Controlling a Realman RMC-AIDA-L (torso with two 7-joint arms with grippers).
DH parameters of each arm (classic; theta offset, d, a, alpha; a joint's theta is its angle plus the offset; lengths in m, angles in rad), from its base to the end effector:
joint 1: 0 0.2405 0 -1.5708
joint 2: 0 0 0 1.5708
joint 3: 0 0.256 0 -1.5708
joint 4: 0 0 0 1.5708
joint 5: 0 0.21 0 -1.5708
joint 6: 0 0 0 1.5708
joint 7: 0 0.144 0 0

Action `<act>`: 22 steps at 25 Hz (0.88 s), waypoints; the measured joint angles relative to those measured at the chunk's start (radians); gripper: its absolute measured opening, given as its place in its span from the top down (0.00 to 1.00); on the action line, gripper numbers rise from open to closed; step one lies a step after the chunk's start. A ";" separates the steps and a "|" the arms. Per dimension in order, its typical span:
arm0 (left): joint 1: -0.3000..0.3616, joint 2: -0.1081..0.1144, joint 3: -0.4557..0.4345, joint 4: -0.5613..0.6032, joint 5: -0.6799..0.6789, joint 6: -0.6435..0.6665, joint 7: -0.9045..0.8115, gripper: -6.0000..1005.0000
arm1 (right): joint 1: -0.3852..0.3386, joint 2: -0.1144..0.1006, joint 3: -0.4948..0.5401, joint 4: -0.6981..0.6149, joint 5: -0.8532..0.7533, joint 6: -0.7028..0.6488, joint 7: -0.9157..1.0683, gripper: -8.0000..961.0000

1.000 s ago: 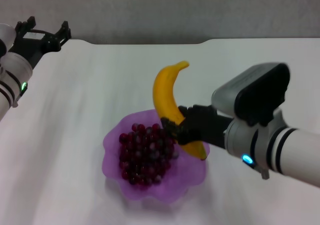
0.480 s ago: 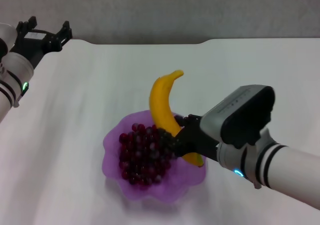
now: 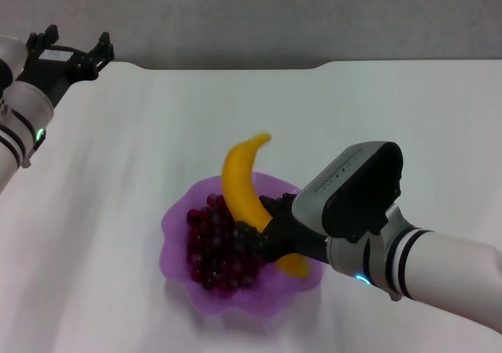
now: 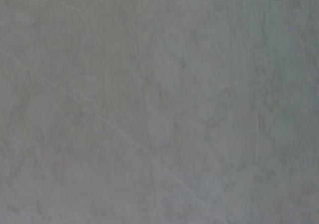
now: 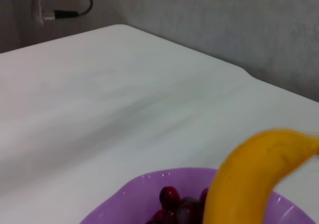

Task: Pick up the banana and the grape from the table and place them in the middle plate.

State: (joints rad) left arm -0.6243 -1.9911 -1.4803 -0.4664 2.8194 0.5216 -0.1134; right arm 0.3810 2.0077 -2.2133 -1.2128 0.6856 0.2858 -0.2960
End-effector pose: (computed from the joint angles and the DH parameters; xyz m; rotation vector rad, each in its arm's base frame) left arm -0.2654 0.4532 0.0297 -1.6613 -0.5634 -0.5361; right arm 0.1724 0.3242 -0.1216 -2.4491 0.5769 0.1898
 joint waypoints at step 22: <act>0.020 0.000 -0.014 -0.013 -0.002 0.000 0.002 0.13 | -0.152 0.000 0.226 -0.191 -0.139 -0.166 -0.078 0.05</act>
State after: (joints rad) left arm -0.6044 -1.9913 -1.4945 -0.4792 2.8173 0.5215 -0.1112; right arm 0.2287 2.0079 -1.9876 -1.4040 0.5468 0.1201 -0.3744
